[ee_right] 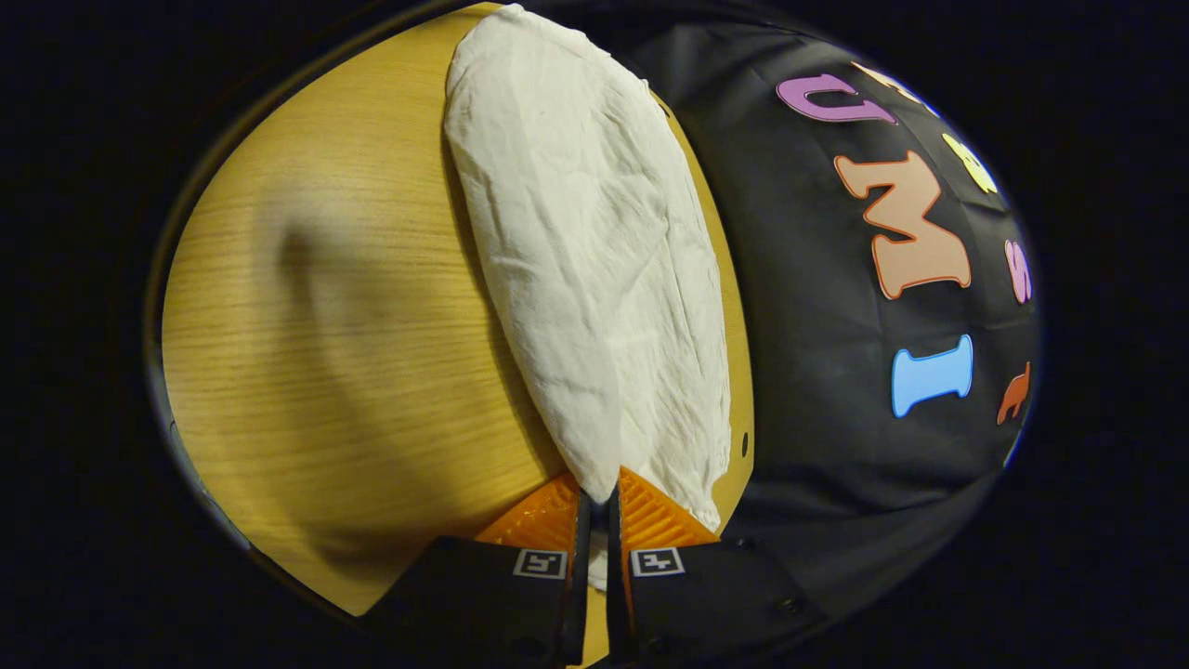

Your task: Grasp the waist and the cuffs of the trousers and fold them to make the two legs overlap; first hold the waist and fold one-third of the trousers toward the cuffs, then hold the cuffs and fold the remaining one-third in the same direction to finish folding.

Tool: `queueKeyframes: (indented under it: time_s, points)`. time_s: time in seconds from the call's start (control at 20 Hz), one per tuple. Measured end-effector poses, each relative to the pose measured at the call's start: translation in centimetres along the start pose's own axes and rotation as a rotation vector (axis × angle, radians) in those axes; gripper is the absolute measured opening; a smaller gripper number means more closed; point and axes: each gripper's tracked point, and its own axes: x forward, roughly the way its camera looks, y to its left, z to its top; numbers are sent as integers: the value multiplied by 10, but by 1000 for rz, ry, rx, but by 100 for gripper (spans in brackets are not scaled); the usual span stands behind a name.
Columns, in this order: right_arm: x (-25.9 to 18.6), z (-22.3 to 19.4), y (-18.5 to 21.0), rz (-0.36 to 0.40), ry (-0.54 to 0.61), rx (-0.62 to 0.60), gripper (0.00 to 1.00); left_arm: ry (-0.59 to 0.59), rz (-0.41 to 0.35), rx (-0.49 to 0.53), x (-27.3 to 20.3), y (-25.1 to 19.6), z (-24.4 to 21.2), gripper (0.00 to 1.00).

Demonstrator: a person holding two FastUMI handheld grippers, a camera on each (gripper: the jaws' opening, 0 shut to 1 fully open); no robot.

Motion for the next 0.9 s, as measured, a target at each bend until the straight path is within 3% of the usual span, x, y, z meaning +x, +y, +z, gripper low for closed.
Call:
queueKeyframes:
  time_s: [0.05,0.1,0.15,0.35,0.45,0.9]
  points:
    - [0,1,0,-4,3,5,8,18,-32,31,2,-9,-11,96]
    - [0,0,0,-7,5,11,14,22,-54,65,2,-14,-18,97]
    - [0,1,-1,-9,7,15,8,26,-72,97,1,-16,-23,97]
    - [0,1,0,-19,8,4,14,89,-164,234,5,-34,-73,97]
    - [0,1,-1,-25,11,3,10,121,-201,290,6,-39,-94,97]
    - [0,2,0,-29,23,-16,11,161,-327,404,13,-62,-129,97]
